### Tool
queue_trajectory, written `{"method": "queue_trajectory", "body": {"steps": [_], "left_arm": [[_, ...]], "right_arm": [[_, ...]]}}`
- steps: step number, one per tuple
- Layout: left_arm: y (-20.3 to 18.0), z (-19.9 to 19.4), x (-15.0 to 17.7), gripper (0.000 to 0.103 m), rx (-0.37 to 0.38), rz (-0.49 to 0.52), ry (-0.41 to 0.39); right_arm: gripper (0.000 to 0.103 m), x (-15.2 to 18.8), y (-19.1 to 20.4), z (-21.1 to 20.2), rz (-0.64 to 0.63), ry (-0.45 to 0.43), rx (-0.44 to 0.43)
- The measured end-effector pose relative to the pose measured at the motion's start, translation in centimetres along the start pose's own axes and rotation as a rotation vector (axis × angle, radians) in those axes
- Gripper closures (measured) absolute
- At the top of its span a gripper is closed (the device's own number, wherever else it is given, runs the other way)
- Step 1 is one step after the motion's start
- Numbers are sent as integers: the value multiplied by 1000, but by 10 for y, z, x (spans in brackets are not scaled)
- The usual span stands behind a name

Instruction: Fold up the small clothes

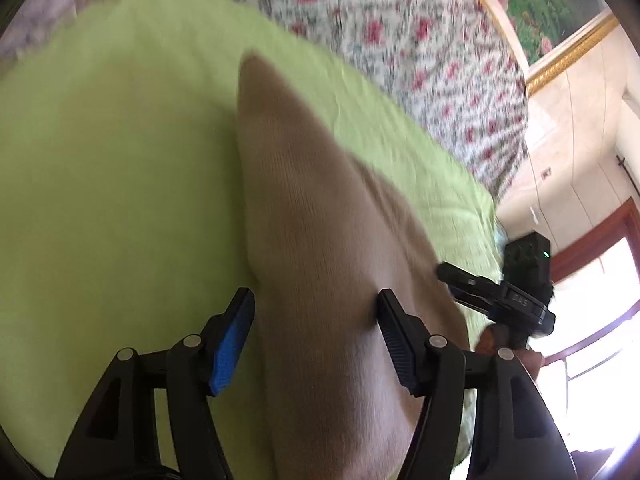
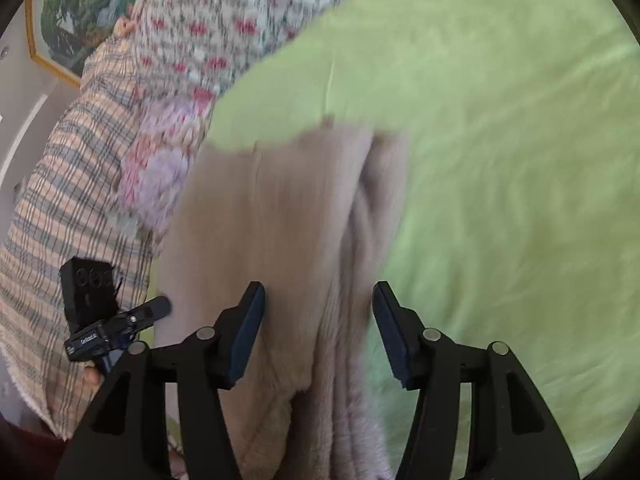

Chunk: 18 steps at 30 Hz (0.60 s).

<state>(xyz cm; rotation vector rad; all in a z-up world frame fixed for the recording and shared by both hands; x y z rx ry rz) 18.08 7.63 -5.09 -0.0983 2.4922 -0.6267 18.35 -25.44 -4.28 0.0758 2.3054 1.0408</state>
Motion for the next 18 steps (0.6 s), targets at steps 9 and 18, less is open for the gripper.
{"method": "queue_trajectory", "body": {"steps": [9,18], "left_arm": [[0,37,-57,41,-141,-58,-39],[-5,71,-64,50,-360,28,-10]], "right_arm": [[93,-50,-15,58,-4,53,88],[96,-49,-31,36,4,-41,141]]}}
Point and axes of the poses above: each gripper's, at about its wrist camera, not at the fingertips, and z roughly the way its jaws point, y to its left, x to its underside, the point moved 1 cm from there along z, roughly the way its jaws point, and after that the axes turned 12 degrees about -x, right-handed, at the moved point
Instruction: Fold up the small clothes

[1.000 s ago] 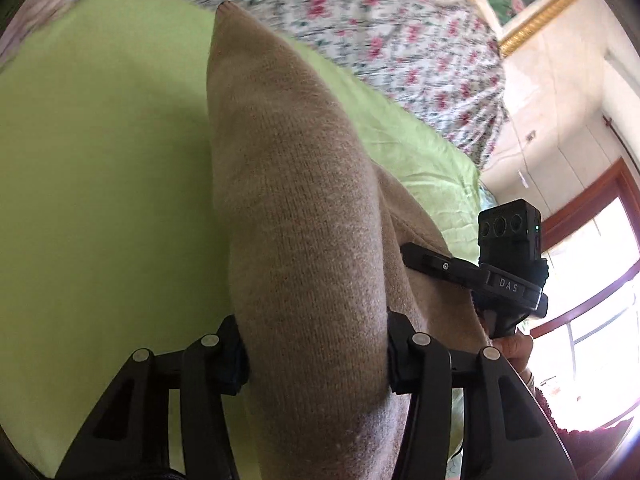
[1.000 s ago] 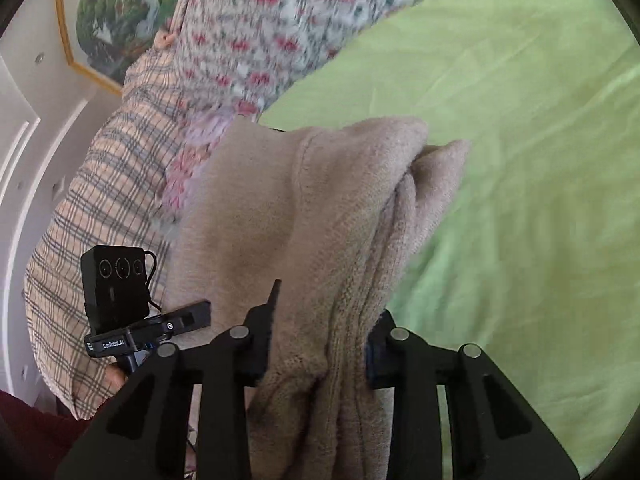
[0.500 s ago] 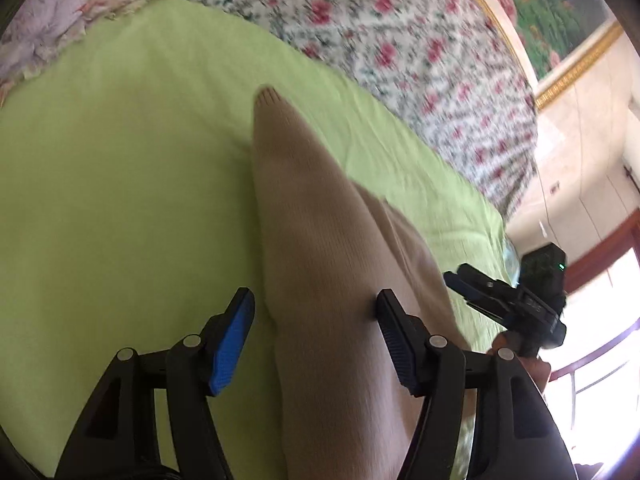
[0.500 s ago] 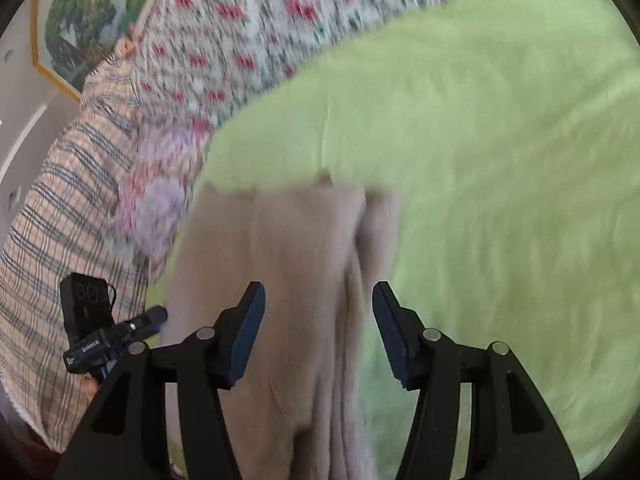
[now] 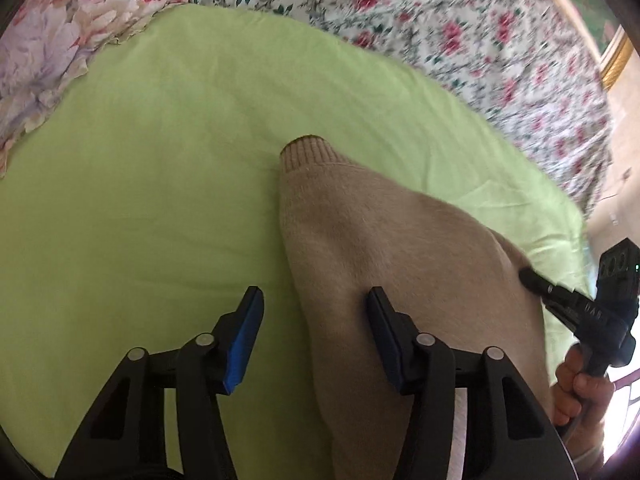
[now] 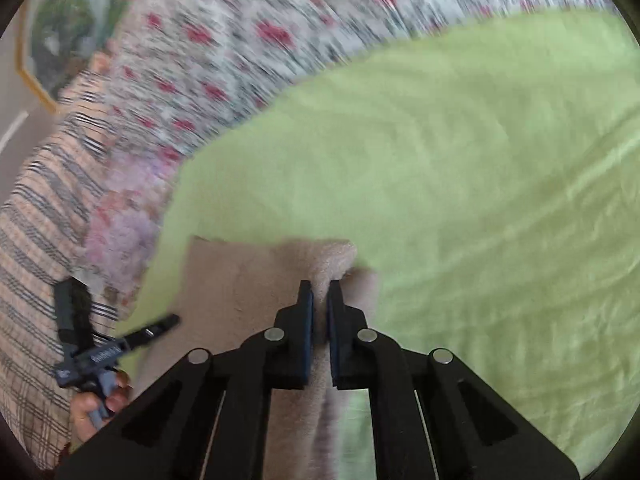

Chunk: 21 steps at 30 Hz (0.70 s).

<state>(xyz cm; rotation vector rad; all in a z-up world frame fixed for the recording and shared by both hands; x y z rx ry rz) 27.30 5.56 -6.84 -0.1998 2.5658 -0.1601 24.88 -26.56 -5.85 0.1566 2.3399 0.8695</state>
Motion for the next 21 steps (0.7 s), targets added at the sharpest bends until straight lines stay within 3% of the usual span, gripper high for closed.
{"method": "queue_trajectory", "body": {"steps": [5,10,15,17,21], "left_arm": [[-7,5,0,50,-56,61,-4],[2,-33,19,52,-15,57,-50],[13,-89,64,52,60,55,-130],[11,-110,92,52,101,80,-158],[3,-134,150,51,101,176,-165]], "right_arm": [[93,7,-2,10,6,23,21],[87,18,10,-19,26,-10,-25],[71,56,30,-56,5,-6,-99],[71,78,40,-70,-22,-4,-109],[71,116,51,-95,-58,-3,-131]]}}
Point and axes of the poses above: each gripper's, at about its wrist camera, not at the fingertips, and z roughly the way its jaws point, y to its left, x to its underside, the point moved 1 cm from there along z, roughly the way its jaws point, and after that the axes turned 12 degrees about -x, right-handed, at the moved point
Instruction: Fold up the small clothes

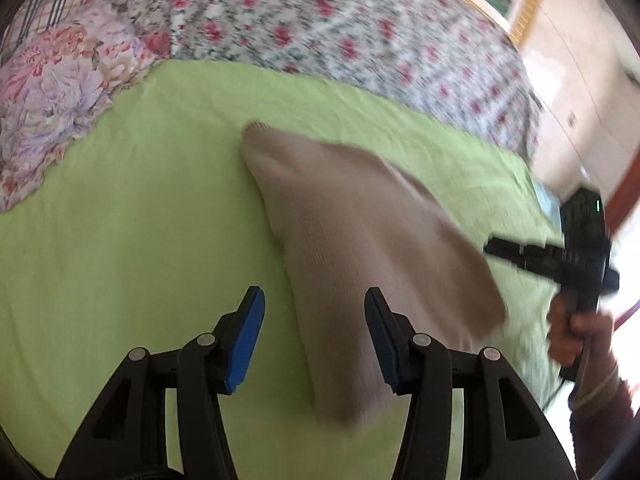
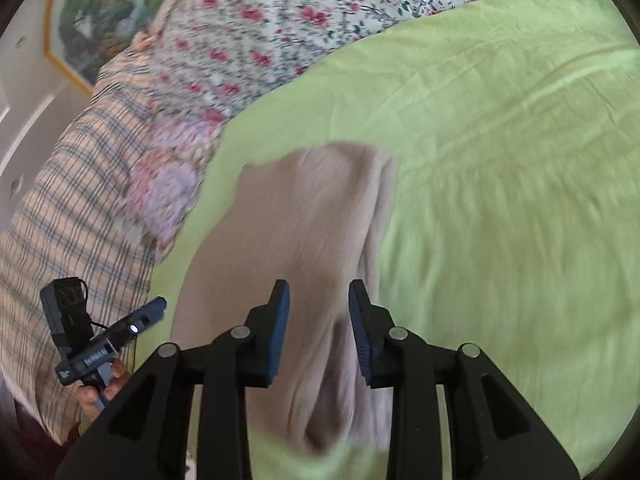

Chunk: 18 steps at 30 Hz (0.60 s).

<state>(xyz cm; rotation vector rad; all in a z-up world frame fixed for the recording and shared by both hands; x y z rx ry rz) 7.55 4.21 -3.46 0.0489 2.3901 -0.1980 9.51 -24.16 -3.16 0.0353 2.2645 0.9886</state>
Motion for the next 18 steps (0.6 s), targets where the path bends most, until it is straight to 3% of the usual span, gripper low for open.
{"method": "queue_trajectory", "body": {"steps": [5,13,14,15,18], "left_arm": [[-12,-12,54,51,47,20,38],[-28,20,52,52,-96,60,14],[-32,26,54,58,-160,78,15],[-33,35,55,72,-213,89,34],[-30,39,55,87,-237,18,59]], "right_arm": [[64,38,9,-6,-38,39,11],[64,48,12,21,-83,85,43],[69,49,11,26,-80,98,48],[93,50,10,32,-82,116,56],[97,43,21,21,-126,89,61]]}}
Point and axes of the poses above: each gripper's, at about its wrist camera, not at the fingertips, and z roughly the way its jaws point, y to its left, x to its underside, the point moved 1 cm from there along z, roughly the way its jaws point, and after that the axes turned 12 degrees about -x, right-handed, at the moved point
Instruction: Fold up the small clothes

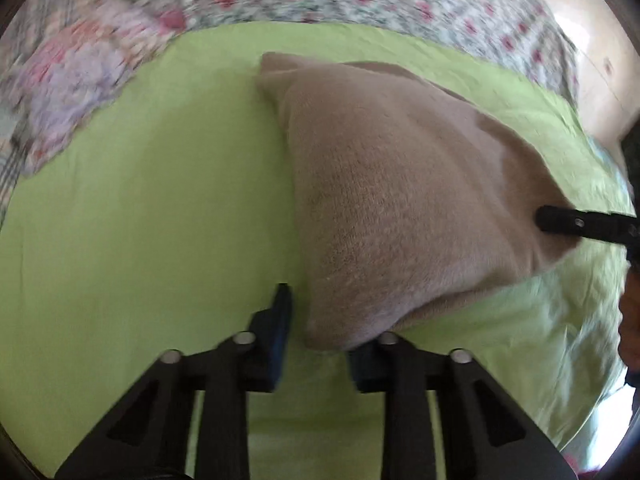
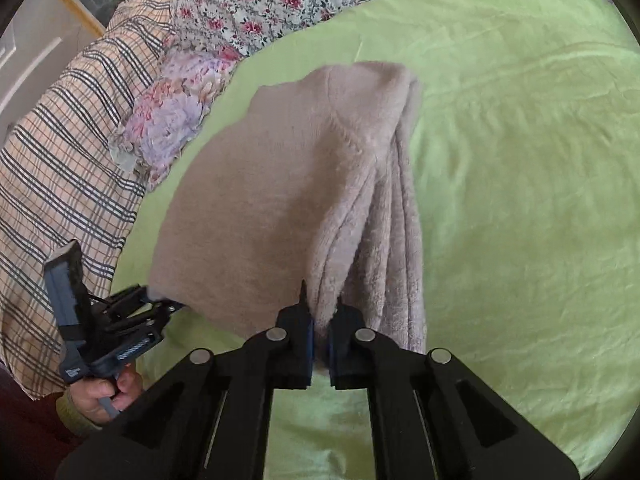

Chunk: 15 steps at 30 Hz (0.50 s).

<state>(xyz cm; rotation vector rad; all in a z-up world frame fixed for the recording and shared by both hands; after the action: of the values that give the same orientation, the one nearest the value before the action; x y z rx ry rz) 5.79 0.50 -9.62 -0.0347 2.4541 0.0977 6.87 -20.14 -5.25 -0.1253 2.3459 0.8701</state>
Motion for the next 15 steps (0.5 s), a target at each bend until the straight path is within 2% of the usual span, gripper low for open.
{"method": "queue_trajectory", "body": {"steps": [2,5,7,10,15], "left_arm": [[-4,-8,-2,92,-39,-5,-9],[-13,-11,-1,93,-73,13,1],[-18,-5,0,94,-68,14,37],[-13,1,0,94,-51,-12,69],[0,7,-3,93,14,-80,118]], "right_arm": [[98,-9,12,-24,-64,-60,3],[98,-15,4,-31,-114,-22,124],[98,-10,-17,-18,-78,32,180],[98,1,-37,1,-33,87,190],[98,5,-35,10,-35,89,198]]}}
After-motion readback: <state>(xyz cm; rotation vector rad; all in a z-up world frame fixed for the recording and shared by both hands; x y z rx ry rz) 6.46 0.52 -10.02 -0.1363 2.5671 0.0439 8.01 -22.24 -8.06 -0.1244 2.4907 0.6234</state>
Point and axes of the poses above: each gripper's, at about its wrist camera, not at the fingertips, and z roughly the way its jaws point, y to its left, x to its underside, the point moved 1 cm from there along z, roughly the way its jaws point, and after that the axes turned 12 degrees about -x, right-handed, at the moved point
